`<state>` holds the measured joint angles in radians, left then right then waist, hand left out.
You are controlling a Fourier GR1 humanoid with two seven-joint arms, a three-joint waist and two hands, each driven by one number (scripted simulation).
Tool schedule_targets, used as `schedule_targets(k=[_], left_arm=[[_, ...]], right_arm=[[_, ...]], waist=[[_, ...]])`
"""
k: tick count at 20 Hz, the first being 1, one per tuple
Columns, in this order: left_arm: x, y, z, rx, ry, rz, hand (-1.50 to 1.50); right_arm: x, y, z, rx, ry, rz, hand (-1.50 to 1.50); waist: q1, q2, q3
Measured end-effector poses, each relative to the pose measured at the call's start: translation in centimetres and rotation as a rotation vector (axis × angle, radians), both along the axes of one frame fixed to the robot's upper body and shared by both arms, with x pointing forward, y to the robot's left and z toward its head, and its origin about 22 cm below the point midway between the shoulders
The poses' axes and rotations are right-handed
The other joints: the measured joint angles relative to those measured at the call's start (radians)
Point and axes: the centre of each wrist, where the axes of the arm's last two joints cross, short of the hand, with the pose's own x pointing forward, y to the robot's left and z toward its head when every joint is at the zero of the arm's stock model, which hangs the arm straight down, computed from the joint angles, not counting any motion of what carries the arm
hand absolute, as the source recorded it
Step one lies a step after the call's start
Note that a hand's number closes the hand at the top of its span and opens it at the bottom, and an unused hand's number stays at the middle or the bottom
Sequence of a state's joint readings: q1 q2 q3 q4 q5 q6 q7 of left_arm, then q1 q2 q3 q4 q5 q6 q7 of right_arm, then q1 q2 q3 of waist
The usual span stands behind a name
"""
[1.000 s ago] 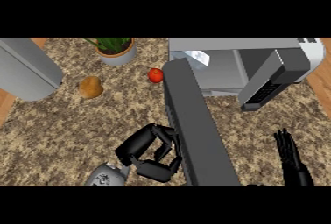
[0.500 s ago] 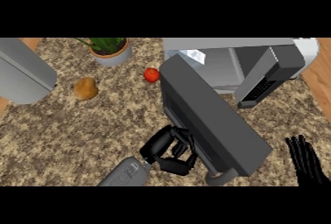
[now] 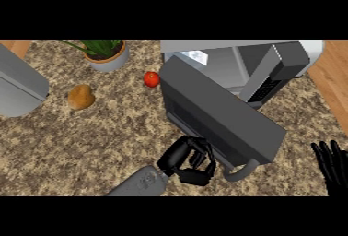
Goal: Pick up the milk, place it into the microwave and close the microwave
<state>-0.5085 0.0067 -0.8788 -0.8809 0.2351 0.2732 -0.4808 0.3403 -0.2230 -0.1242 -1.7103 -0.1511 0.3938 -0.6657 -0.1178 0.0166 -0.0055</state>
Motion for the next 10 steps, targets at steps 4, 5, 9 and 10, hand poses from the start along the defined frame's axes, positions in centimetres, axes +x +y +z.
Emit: schedule_targets(k=[4, 5, 9, 10], left_arm=[[0.3, -0.8, 0.7, -0.049, 0.000, 0.016, 1.50], [0.3, -1.0, 0.9, -0.062, 0.000, 0.023, 1.50], [0.8, -1.9, 2.3, -0.118, -0.015, 0.075, 1.50], [0.8, -2.0, 2.5, -0.131, -0.020, 0.094, 1.50]], right_arm=[[0.3, 0.5, 1.3, 0.011, -0.012, 0.050, -1.50], [0.3, 0.5, 1.6, 0.013, -0.013, 0.064, -1.50], [0.5, 0.4, 3.1, -0.016, -0.022, 0.110, -1.50], [0.6, 0.3, 3.5, -0.025, -0.026, 0.117, -1.50]], waist=[[-0.023, 0.007, -0.001], [-0.029, 0.008, -0.001], [-0.056, 0.011, -0.002], [-0.061, 0.013, -0.002]])
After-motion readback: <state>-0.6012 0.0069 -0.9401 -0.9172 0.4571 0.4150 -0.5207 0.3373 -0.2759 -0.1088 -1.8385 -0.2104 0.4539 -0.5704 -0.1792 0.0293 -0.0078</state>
